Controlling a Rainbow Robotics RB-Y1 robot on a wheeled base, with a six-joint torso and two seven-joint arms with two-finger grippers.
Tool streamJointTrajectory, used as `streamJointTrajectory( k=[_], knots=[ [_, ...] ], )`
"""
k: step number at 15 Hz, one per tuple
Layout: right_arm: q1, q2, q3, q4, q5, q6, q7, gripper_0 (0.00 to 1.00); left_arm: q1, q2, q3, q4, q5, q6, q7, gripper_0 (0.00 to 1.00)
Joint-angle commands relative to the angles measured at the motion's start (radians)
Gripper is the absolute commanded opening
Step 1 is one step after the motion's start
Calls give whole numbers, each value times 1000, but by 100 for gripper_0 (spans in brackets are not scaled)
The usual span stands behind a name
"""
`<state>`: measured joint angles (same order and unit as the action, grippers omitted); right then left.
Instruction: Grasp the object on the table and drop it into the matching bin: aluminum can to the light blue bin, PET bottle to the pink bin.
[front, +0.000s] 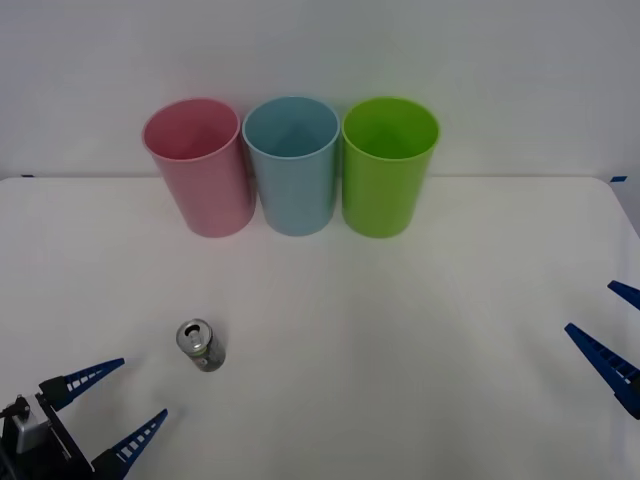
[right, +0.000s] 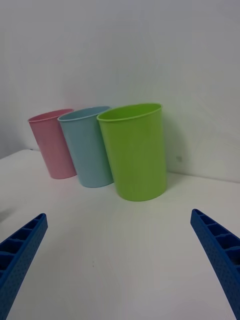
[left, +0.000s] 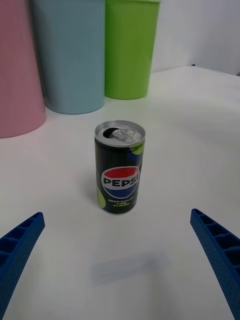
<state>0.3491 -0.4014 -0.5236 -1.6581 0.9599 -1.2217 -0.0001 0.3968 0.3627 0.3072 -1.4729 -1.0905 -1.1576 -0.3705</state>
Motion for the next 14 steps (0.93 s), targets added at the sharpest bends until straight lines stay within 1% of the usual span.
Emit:
streamJointTrajectory(
  k=[1,4,10,11,14],
  knots=[
    [0,0,0,0,0,0,0,100,-19,-2,-31,0,-2,29,10,100],
    [0,0,0,0,0,0,0,100,-46,-21,-33,0,-45,44,21,100],
    [0,0,0,0,0,0,0,100,-85,-90,-31,8,-124,59,25,100],
    [0,0,0,0,0,0,0,100,-96,-96,-31,16,-129,59,25,100],
    [0,0,0,0,0,0,0,100,-156,-103,-31,91,-144,53,8,100]
  ],
)
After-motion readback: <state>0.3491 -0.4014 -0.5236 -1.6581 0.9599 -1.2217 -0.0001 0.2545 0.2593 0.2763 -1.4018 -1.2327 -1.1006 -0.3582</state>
